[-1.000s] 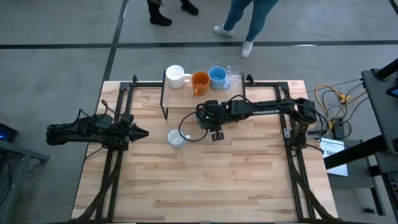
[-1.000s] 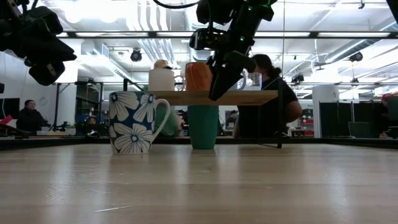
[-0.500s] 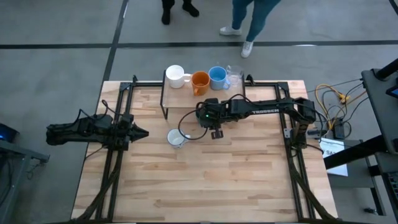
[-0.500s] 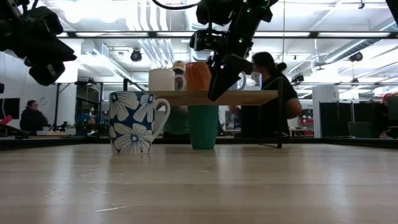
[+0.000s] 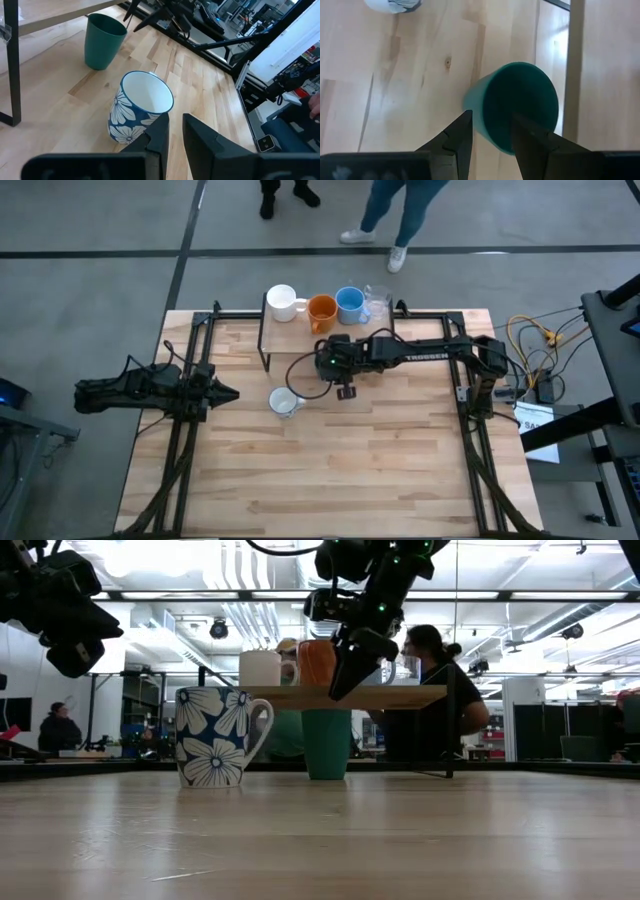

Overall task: Stack small to large cups/mugs on shelf
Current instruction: Put the green cup on the shelf

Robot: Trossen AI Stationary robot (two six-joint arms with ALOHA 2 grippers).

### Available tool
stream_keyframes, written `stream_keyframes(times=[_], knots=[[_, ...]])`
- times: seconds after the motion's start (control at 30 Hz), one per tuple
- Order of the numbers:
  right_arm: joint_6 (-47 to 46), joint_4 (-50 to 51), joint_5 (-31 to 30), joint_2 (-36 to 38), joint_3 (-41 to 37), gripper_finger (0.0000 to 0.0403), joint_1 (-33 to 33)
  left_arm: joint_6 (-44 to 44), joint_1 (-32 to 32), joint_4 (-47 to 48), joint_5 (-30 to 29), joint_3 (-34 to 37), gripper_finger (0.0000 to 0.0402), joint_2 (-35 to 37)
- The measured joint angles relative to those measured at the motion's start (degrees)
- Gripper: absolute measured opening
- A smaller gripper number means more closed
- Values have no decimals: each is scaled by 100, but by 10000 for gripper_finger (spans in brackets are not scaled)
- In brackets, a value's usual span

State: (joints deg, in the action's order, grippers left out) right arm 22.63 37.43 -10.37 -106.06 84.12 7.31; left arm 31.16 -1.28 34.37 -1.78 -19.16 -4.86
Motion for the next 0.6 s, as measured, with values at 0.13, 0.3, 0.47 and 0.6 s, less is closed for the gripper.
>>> stream_keyframes(times=[0.13, 0.3, 0.47, 0.6], knots=[[-9, 3, 2, 0, 0, 118, 15, 0, 3, 0, 0, 0, 40, 0], [-135, 0, 28, 0, 0, 118, 13, -2, 4, 0, 0, 0, 40, 0], [-163, -9, 66, 0, 0, 118, 14, 0, 2, -1, 0, 0, 40, 0], [-165, -12, 138, -33, -7, 118, 13, 0, 2, -1, 0, 0, 40, 0]])
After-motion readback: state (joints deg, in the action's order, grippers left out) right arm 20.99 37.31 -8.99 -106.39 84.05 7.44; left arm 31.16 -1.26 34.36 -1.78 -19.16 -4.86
